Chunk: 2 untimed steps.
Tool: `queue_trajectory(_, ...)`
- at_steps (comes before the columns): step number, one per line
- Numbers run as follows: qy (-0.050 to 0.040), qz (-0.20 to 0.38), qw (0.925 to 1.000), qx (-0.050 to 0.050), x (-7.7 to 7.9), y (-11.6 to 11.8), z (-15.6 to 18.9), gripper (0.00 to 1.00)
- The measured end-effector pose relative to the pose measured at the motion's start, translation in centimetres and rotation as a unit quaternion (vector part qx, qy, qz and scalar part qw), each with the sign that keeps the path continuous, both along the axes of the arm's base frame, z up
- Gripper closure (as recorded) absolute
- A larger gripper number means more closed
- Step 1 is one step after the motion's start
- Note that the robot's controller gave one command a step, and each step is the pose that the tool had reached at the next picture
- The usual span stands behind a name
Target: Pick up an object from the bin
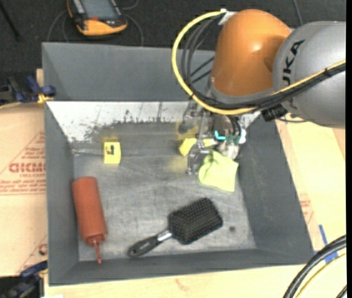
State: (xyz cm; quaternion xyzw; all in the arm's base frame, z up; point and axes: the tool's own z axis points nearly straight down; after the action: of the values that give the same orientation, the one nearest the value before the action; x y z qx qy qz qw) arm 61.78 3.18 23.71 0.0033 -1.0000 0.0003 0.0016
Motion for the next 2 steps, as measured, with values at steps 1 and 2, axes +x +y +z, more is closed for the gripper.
queue_trajectory(1,-0.0041,0.0,1.0,0.0,0.1,0.0,0.5,0.0)
queue_trajectory(2,-0.0047,0.051,0.9987,0.0,-2.2,-1.1,-4.9,0.0)
